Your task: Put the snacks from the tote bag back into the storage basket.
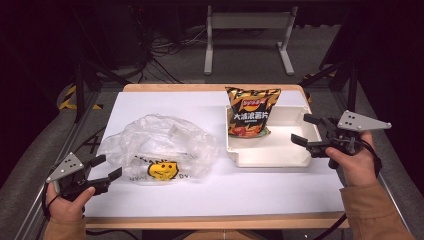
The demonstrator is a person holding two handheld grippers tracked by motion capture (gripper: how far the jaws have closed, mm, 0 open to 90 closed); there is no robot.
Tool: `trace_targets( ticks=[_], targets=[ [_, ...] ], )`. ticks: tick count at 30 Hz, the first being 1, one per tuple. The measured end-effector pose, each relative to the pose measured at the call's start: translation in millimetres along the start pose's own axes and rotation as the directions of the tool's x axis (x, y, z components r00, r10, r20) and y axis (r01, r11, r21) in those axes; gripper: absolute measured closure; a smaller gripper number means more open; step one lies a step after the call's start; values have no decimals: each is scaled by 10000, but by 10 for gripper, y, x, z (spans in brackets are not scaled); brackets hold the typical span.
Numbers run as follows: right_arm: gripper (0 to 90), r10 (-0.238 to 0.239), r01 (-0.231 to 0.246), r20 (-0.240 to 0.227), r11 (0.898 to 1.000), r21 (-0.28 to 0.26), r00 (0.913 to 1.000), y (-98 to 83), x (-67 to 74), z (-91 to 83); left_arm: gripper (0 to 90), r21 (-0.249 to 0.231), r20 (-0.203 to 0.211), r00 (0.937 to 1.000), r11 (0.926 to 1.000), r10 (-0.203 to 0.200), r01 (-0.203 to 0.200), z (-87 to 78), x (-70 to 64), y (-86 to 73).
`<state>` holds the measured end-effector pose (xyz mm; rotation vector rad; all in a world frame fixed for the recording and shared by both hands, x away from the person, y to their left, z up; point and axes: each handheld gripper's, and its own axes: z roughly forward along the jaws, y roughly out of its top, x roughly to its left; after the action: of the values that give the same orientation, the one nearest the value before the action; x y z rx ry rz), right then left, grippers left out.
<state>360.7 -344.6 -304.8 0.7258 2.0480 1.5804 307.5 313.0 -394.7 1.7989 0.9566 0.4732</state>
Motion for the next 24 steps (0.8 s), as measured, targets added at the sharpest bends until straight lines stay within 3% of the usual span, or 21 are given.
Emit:
trace_targets(
  ticks=[4, 12, 14, 16, 24],
  targets=[
    [164, 135, -130, 216, 9996, -242, 9997, -120, 56, -57, 222, -43, 23, 10000, 10000, -16, 16, -14, -7, -11],
    [169, 145, -137, 667, 9998, -132, 9977, -349, 164, -80, 222, -12, 31, 10000, 10000, 36, -36, -14, -25, -31],
    [174, 405, -362, 817, 9979, -541, 9958, -444, 176, -60, 222, -48, 84, 10000, 10000, 41, -41, -6, -33, -38],
    [174, 389, -375, 798, 9991, -195, 9961, -493, 179, -43, 221, -44, 83, 10000, 10000, 47, -46, -9, -39, -41],
    [180, 420, -411, 735, 9991, -134, 9964, -701, 255, -1, 199, -198, 174, 9998, 9997, 121, -118, 6, -22, -106]
  ],
)
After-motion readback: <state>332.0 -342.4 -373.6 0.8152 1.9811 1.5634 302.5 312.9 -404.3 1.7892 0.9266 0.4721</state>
